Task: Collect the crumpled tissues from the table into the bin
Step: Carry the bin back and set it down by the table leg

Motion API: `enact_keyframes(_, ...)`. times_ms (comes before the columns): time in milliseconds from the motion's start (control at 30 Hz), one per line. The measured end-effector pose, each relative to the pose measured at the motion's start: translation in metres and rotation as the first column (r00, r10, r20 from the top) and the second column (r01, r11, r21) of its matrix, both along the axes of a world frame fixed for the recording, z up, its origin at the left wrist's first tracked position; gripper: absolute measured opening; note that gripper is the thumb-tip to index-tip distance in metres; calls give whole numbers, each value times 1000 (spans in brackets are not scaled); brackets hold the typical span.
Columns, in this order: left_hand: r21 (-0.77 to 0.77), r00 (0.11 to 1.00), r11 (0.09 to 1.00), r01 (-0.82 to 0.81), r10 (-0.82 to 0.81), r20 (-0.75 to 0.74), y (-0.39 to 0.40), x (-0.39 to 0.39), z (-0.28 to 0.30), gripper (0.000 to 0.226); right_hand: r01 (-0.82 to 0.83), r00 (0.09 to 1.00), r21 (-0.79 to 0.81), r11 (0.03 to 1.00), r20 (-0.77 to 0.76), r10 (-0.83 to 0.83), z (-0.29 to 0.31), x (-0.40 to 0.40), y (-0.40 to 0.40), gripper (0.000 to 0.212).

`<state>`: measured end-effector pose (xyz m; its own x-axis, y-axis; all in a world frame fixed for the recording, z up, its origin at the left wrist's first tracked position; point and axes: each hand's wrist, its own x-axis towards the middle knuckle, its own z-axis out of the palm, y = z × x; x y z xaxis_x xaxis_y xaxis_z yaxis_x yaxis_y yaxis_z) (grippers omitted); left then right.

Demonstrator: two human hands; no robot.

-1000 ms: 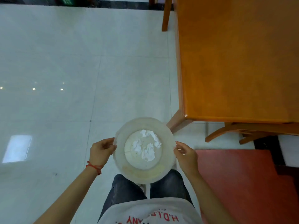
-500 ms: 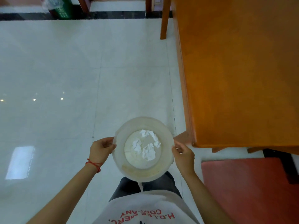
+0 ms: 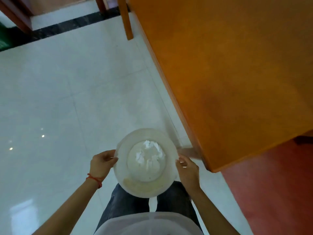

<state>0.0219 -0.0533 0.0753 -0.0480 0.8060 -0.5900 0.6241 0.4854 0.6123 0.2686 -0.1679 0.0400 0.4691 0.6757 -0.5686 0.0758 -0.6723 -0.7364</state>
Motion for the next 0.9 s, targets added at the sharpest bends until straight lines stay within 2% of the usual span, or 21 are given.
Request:
enact_keyframes(200,-50,969,968,247,-247,21,71,0,-37,22,223,973,-90,971,82,-216,-35,-28,19,23)
enact_keyframes(300,-85,952,949,304,-299,58,106,2,-62,21,304,950,-104,947,112,-292,-53,-41,32,22)
enact_keyframes(500,-171,959,946,276,-261,107,145,9,-121,29,401,915,-143,905,103,-389,-100,-58,44,25)
enact_keyframes(600,-180,961,948,262,-240,137,147,14,-154,15,401,915,-166,901,132,-382,-130,-56,49,25)
enact_keyframes(800,-206,959,943,263,-232,163,143,24,-230,12,353,932,-235,905,167,-321,-200,-39,49,26)
enact_keyframes(900,-216,971,955,205,-169,172,138,28,-263,20,343,936,-242,908,175,-307,-231,-33,47,24)
